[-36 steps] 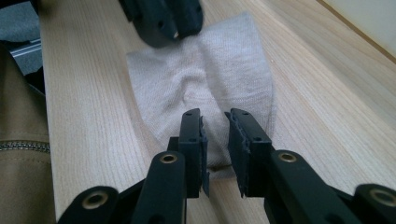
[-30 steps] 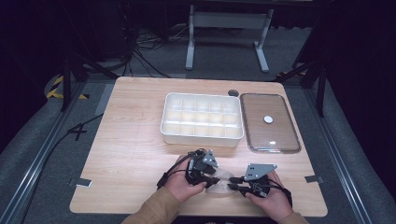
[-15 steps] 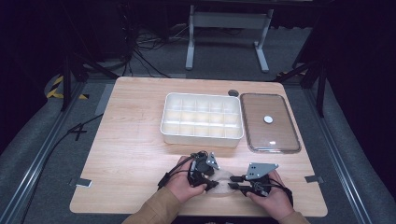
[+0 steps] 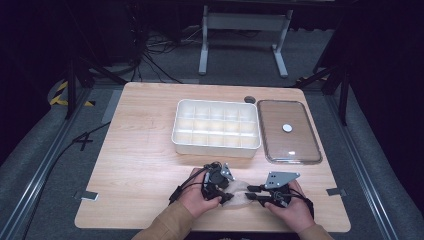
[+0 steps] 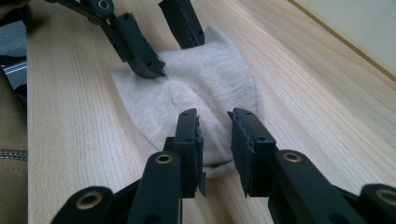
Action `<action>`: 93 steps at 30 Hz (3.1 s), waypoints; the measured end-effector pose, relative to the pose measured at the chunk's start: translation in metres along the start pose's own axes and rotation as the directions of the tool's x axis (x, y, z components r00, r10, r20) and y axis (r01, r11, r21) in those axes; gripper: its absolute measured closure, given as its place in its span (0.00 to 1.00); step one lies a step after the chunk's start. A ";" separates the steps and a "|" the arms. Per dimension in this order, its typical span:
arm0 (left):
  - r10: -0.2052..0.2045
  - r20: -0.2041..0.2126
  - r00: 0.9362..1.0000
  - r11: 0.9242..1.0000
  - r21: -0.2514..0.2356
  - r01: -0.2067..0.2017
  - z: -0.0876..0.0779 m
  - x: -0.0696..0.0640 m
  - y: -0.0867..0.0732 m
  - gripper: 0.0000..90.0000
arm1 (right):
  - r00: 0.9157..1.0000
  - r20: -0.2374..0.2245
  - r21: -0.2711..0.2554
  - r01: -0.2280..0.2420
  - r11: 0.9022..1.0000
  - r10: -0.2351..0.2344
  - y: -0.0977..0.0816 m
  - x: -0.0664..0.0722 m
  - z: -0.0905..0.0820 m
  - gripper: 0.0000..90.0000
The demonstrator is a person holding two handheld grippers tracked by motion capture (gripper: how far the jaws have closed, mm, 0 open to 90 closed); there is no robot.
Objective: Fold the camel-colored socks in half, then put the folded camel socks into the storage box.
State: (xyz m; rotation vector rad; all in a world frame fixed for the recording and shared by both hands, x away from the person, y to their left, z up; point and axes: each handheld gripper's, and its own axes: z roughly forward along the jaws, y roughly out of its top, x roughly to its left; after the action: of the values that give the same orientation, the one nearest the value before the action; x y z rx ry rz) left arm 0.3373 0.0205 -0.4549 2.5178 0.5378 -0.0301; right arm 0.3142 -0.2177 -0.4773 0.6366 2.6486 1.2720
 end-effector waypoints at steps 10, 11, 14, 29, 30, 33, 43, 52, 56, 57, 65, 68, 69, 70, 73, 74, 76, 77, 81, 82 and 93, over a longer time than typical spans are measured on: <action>0.009 -0.040 0.999 1.000 -0.027 -0.011 -0.007 -0.005 0.001 0.63 | 0.999 0.019 0.036 0.039 0.999 -0.039 0.005 0.008 -0.009 0.78; 0.011 -0.043 0.999 1.000 -0.028 -0.012 -0.008 -0.005 0.001 0.63 | 0.999 0.019 0.034 0.040 0.999 -0.041 0.006 0.008 -0.010 0.78; 0.013 -0.050 0.999 0.999 -0.043 -0.015 -0.015 -0.005 0.001 0.63 | 0.999 0.016 0.021 0.028 0.999 -0.029 0.009 0.008 -0.013 0.79; -0.062 -0.068 0.996 0.998 -0.024 0.060 -0.029 0.008 -0.018 0.61 | 0.999 -0.029 -0.036 0.033 0.999 -0.034 0.026 0.010 0.010 0.70; -0.066 -0.068 0.996 0.998 -0.030 0.064 -0.029 0.008 -0.020 0.61 | 0.999 -0.034 -0.025 0.031 0.999 -0.032 0.025 0.009 0.013 0.70; -0.071 -0.065 0.995 0.997 -0.021 0.070 -0.028 0.009 -0.022 0.61 | 0.999 -0.032 0.004 0.040 0.999 -0.040 0.021 0.007 0.017 0.70; -0.078 -0.054 0.995 0.997 -0.014 0.078 -0.028 0.013 -0.026 0.61 | 0.998 -0.028 0.014 0.054 0.998 -0.053 0.019 0.007 0.018 0.70; -0.069 -0.049 0.996 0.998 -0.015 0.068 -0.029 0.012 -0.024 0.62 | 0.997 -0.013 -0.031 0.071 0.997 -0.072 0.026 0.016 0.005 0.78; -0.068 -0.050 0.996 0.998 -0.014 0.067 -0.030 0.012 -0.024 0.62 | 0.997 -0.019 -0.025 0.073 0.997 -0.073 0.026 0.019 0.005 0.84; -0.064 -0.050 0.997 0.998 -0.008 0.063 -0.031 0.012 -0.024 0.62 | 0.997 -0.019 -0.020 0.074 0.997 -0.074 0.026 0.020 0.006 0.85; -0.069 -0.052 0.996 0.998 0.006 0.069 -0.030 0.015 -0.027 0.65 | 0.999 -0.018 0.003 0.045 0.999 -0.045 0.025 0.019 0.011 0.89; -0.077 -0.053 0.996 0.997 0.013 0.078 -0.030 0.016 -0.028 0.66 | 0.999 -0.011 0.023 0.044 0.999 -0.044 0.023 0.017 0.015 0.90; -0.077 -0.053 0.996 0.997 0.000 0.077 -0.030 0.016 -0.029 0.66 | 0.999 -0.010 0.028 0.038 0.999 -0.038 0.023 0.016 0.015 0.91; -0.078 -0.055 0.995 0.997 0.008 0.078 -0.031 0.016 -0.029 0.67 | 0.999 -0.012 0.031 0.035 0.999 -0.034 0.022 0.015 0.016 0.92; -0.066 -0.047 0.997 0.998 0.022 0.067 -0.031 0.016 -0.030 0.70 | 1.000 -0.026 0.048 0.016 0.999 -0.015 0.021 0.014 0.017 0.98; -0.067 -0.048 0.997 0.997 0.023 0.068 -0.031 0.016 -0.030 0.71 | 0.999 -0.028 0.051 0.017 0.999 -0.015 0.021 0.014 0.018 0.99; -0.068 -0.050 0.996 0.997 0.025 0.069 -0.031 0.015 -0.031 0.72 | 0.999 -0.028 0.057 0.024 0.998 -0.023 0.022 0.015 0.019 0.99; -0.070 -0.050 0.996 0.997 0.015 0.070 -0.030 0.015 -0.032 0.73 | 0.999 -0.029 0.057 0.026 0.998 -0.024 0.022 0.015 0.019 0.99; -0.070 -0.051 0.996 0.997 0.021 0.071 -0.028 0.014 -0.031 0.74 | 0.999 -0.041 0.052 0.011 0.999 -0.009 0.021 0.013 0.018 0.99; -0.064 -0.046 0.997 0.997 0.031 0.066 -0.027 0.014 -0.029 0.74 | 0.999 -0.038 0.050 0.018 0.999 -0.016 0.022 0.013 0.018 0.99; -0.047 -0.035 0.998 0.998 0.039 0.048 -0.019 0.010 -0.022 0.75 | 1.000 0.024 0.044 0.002 0.999 -0.003 0.022 0.008 0.003 0.99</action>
State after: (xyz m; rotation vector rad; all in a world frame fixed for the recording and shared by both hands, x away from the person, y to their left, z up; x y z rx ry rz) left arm 0.3365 0.0516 -0.4517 2.5483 0.6165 -0.0157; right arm 0.3151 -0.2002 -0.4622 0.6501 2.6640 1.2006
